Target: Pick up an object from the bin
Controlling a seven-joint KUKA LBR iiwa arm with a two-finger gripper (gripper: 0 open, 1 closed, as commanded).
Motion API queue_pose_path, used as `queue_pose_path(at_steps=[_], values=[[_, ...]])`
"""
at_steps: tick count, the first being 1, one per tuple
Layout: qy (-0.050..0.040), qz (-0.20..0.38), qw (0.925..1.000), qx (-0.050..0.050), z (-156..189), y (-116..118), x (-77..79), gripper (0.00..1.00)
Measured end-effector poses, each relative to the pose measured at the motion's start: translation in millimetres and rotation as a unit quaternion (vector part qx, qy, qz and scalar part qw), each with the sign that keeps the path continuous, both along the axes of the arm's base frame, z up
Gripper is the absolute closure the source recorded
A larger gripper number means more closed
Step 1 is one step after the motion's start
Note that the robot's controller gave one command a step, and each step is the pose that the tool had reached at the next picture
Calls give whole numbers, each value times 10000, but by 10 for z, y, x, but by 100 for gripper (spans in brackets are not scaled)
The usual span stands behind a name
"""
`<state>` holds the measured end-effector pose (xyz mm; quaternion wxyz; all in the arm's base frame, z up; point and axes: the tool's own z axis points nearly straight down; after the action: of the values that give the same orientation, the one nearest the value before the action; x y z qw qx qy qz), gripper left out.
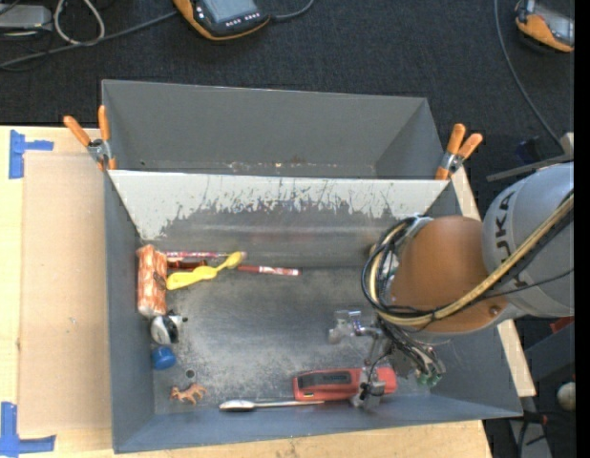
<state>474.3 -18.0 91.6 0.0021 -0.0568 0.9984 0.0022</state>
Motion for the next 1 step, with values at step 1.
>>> queue_pose_path(at_steps=[1], values=[[-52, 238, 9997, -4, -176, 10, 55, 0]])
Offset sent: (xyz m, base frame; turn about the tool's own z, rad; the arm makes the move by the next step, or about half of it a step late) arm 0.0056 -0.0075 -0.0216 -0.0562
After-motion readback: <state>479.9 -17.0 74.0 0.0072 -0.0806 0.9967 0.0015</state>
